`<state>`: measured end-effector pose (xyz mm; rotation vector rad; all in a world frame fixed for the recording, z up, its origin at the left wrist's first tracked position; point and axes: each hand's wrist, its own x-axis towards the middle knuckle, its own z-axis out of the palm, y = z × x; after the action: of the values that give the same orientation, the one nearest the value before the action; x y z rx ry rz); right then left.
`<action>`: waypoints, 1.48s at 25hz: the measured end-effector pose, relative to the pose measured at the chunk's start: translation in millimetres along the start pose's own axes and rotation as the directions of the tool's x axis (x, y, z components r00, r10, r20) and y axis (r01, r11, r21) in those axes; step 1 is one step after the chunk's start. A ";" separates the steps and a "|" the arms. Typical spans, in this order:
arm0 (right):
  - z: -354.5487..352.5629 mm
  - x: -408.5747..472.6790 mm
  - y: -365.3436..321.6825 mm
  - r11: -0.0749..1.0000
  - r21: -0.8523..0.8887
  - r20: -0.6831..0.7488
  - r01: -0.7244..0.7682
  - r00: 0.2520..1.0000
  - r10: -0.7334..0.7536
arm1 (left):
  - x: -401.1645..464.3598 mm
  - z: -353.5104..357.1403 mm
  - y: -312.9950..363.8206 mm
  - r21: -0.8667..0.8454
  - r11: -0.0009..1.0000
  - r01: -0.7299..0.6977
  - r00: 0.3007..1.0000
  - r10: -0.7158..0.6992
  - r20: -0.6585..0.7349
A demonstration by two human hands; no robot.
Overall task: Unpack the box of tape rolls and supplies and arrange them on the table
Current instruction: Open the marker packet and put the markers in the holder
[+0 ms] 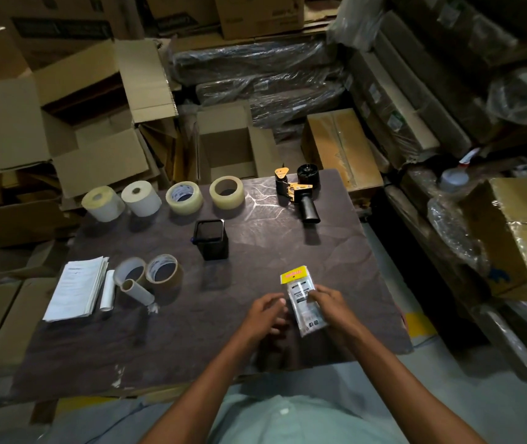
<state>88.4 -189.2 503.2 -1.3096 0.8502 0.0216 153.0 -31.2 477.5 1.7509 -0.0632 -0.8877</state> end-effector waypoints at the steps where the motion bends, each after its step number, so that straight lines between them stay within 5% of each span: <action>1: 6.5 0.2 1.0 1.000 0.026 0.008 -0.014 1.000 0.014 | 0.6 -2.0 2.1 -0.108 0.993 0.043 0.999 -0.042 0.013; 6: 31.2 3.1 9.3 0.999 -0.003 0.004 0.054 0.999 -0.054 | -0.1 -20.8 7.7 -0.337 0.935 0.107 0.994 -0.094 0.055; 15: 37.1 -7.7 13.6 0.855 -0.361 0.117 0.373 0.927 -0.355 | -1.8 -42.9 14.3 -0.500 0.861 0.093 0.994 -0.109 -0.002; 20: 43.5 -20.7 17.1 0.621 -0.533 0.217 0.575 0.802 -0.557 | -2.2 -49.6 22.7 -0.487 0.874 0.016 0.989 -0.087 -0.123; 25: 48.2 -26.3 13.9 0.518 -0.546 0.267 0.659 0.723 -0.637 | -3.8 -49.4 19.5 -0.438 0.892 -0.109 0.964 -0.013 -0.266; 31: 50.8 -33.3 13.3 0.529 -0.535 0.282 0.659 0.729 -0.623 | -1.5 -48.0 15.6 -0.235 0.938 -0.256 0.923 0.164 -0.348; 37: 51.9 -35.6 12.8 0.449 -0.621 0.297 0.642 0.723 -0.624 | -2.1 -48.1 17.4 -0.369 0.914 -0.169 0.953 0.056 -0.299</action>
<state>84.9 -125.7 512.8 -2.3032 0.2386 -0.2706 186.3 1.7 498.1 1.4612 0.1885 -0.5132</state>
